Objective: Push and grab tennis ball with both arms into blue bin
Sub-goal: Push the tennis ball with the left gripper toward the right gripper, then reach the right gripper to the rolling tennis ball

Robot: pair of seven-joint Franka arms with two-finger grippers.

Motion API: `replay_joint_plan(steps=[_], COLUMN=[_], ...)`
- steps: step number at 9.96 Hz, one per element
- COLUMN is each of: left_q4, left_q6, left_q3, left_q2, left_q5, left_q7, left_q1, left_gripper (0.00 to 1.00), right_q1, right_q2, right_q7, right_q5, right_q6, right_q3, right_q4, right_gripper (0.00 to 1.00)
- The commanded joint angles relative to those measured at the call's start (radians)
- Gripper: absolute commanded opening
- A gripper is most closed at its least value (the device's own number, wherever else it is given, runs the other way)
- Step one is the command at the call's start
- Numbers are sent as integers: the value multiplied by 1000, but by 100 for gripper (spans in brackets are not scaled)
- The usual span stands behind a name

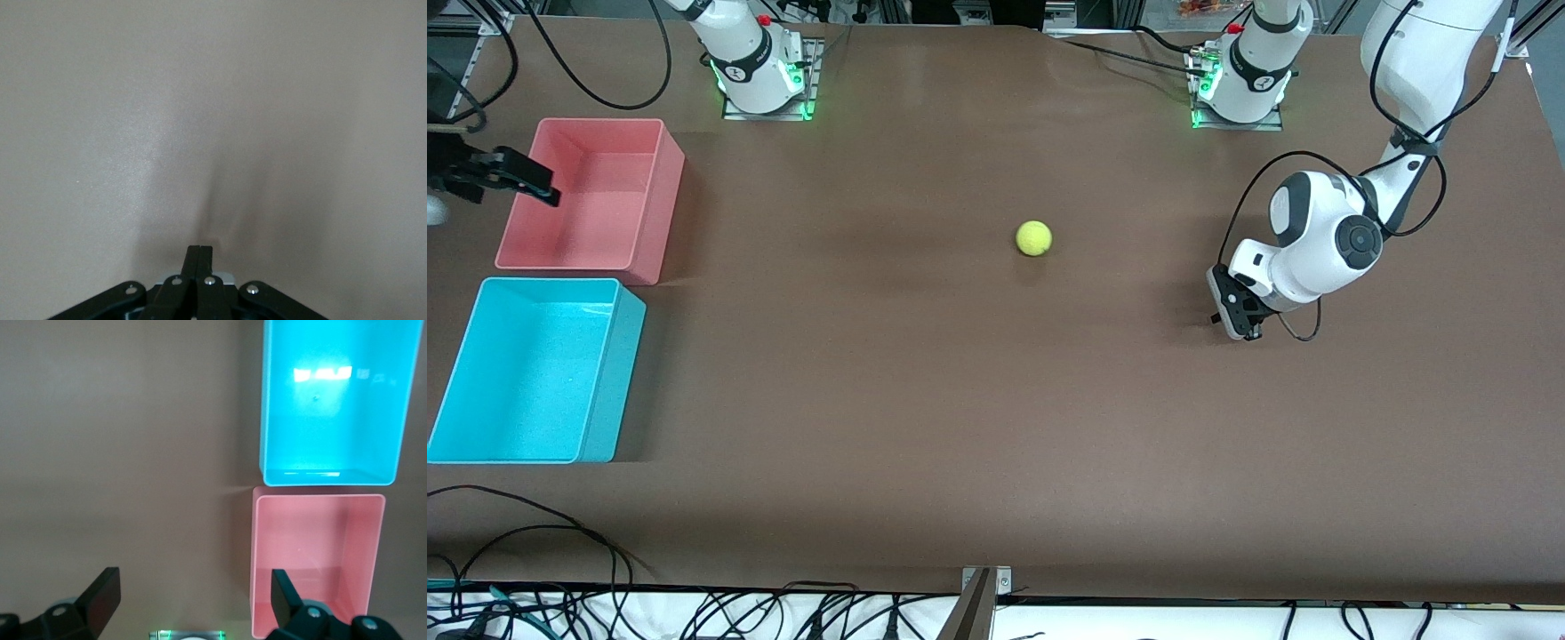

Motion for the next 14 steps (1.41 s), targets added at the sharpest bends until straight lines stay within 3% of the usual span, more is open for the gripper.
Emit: replay_joint_plan(steps=[1,5,9,12,14], left_q4=[11,11,11,8,5], left_q6=[-9,-9,-11,-11,-11], left_q3=[-1,-1,-1,-1,-1], left_q2=[1,2,2,2,1], left_q5=[-15,-16,-16,-16,-16], left_q7=[-1,-1,-2,-2,-1], left_q1=[1,1,1,1,2], left_gripper=[0,0,0,0,0], right_q1=[56,174,183,185,185], right_q2=[39,56,58,56,62], right_q7=[1,99,136,268,338], right_q5=[29,78,119,121,120], right_q6=[-21,88,167,374,428], right_q3=[12,35,147,242,282], right_q4=[7,-137,-305,-502,-565], right_gripper=[100,100,100,100,100])
